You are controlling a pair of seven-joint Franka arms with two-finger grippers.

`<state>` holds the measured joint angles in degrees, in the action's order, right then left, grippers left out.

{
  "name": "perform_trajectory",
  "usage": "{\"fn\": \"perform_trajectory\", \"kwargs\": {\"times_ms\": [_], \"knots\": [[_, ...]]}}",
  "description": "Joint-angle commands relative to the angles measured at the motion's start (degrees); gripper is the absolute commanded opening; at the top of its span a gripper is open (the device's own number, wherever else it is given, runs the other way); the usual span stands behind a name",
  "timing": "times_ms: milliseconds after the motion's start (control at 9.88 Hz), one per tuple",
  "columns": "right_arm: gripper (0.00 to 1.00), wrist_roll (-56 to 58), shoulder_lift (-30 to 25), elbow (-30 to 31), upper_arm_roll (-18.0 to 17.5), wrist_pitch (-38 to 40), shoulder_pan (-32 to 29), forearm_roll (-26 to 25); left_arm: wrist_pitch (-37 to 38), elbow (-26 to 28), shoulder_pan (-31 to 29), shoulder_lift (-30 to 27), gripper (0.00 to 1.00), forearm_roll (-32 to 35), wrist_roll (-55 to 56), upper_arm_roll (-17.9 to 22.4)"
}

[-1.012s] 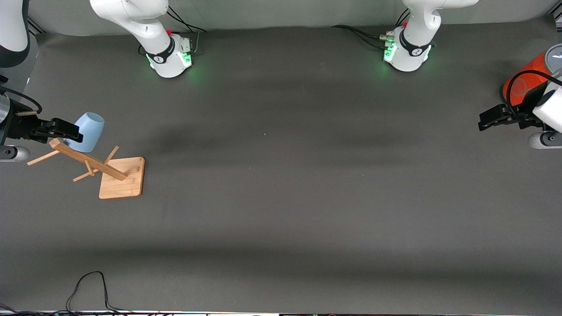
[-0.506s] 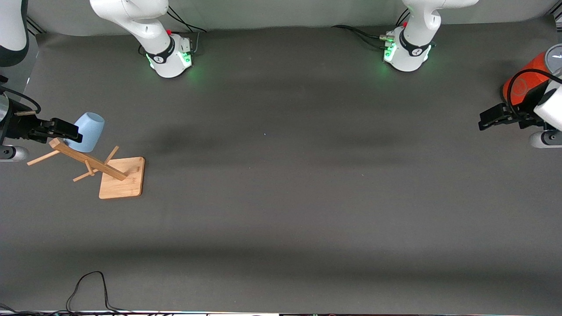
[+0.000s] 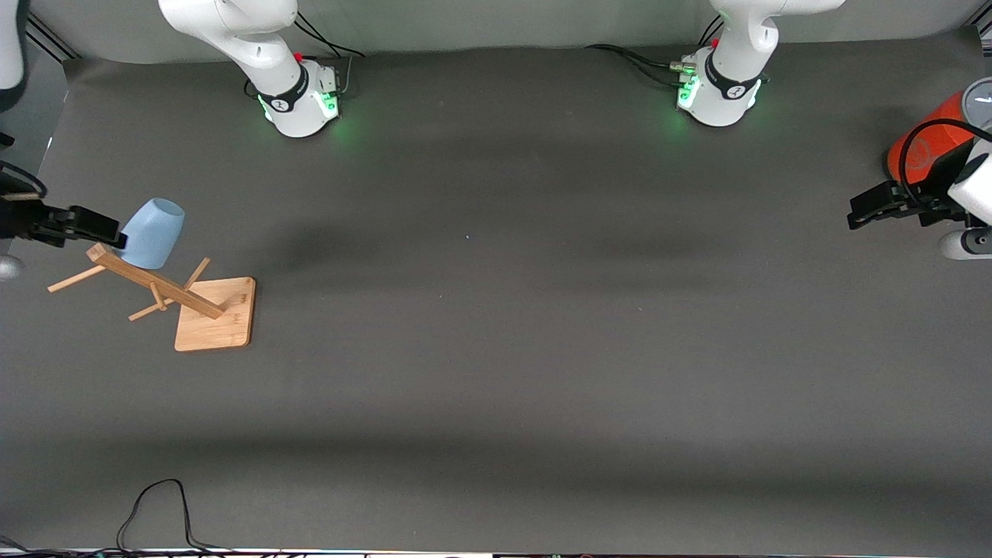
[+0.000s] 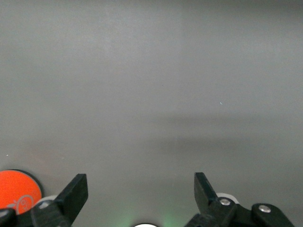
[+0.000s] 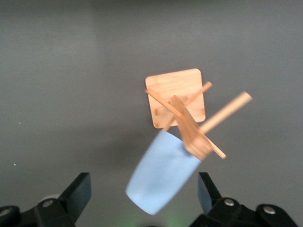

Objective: Rotate and upright cup with both arms

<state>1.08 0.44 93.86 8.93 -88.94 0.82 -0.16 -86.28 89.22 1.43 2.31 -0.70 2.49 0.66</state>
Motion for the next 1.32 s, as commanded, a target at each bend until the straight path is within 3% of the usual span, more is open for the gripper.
{"fn": "perform_trajectory", "kwargs": {"times_ms": [0,202,304,810,1214], "knots": [[1.00,-0.81,-9.03,10.17,1.88,-2.81,0.33,0.07,0.33,-0.27,-0.11,-0.29,1.00,-0.44,-0.64,0.04],[1.00,-1.25,-14.75,16.94,1.88,-5.18,0.33,0.07,0.68,-0.10,-0.11,-0.38,1.00,-0.44,-0.73,0.04],[1.00,-3.86,-14.94,17.23,1.80,-5.19,0.33,0.07,0.85,-0.01,-0.11,-0.38,1.00,-0.36,-0.73,0.04],[1.00,-33.72,-13.63,17.06,1.88,-5.71,0.33,0.25,1.38,1.13,-0.02,-0.38,1.00,-0.36,-0.82,-0.04],[1.00,-35.62,-10.38,18.98,1.88,-11.41,0.33,0.07,2.00,1.13,0.51,-0.29,1.00,-0.09,-0.82,-0.13]]}}
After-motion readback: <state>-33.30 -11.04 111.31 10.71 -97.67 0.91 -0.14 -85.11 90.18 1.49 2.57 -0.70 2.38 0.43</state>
